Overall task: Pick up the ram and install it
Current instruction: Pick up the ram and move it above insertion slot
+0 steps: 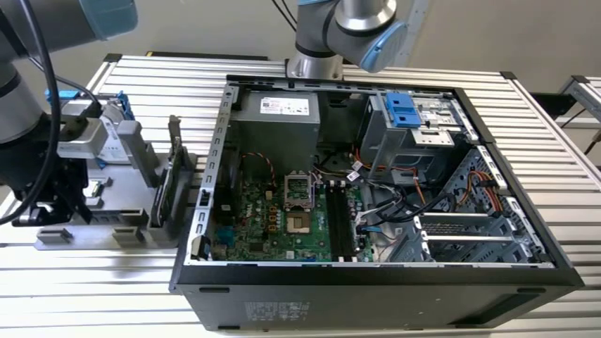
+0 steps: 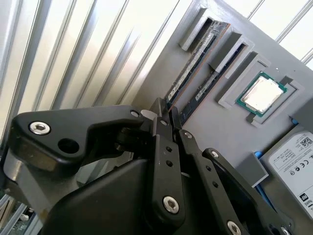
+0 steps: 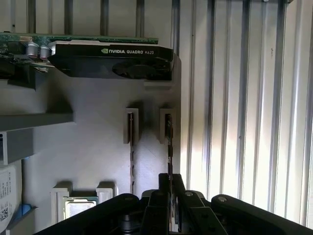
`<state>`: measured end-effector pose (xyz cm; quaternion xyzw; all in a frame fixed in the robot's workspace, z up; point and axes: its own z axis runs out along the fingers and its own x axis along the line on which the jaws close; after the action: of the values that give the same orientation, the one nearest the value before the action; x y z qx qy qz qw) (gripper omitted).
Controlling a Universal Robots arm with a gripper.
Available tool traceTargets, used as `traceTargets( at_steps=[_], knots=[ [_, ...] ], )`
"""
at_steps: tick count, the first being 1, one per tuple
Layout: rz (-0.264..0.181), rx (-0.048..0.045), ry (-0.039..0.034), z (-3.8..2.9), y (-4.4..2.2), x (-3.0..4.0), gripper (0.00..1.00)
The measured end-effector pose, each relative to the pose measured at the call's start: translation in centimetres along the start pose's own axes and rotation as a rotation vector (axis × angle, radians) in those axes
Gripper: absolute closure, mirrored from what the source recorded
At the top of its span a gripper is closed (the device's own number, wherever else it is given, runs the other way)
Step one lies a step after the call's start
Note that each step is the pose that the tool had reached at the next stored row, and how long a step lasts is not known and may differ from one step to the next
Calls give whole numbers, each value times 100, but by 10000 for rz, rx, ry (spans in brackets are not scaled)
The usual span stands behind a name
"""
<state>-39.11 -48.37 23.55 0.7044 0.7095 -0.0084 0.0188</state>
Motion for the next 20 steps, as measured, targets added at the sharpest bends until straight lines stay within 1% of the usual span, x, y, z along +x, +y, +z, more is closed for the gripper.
traceTargets(
  at_steps=[20],
  knots=[
    [0, 0, -1, -127, 2, -5, 100]
  ],
)
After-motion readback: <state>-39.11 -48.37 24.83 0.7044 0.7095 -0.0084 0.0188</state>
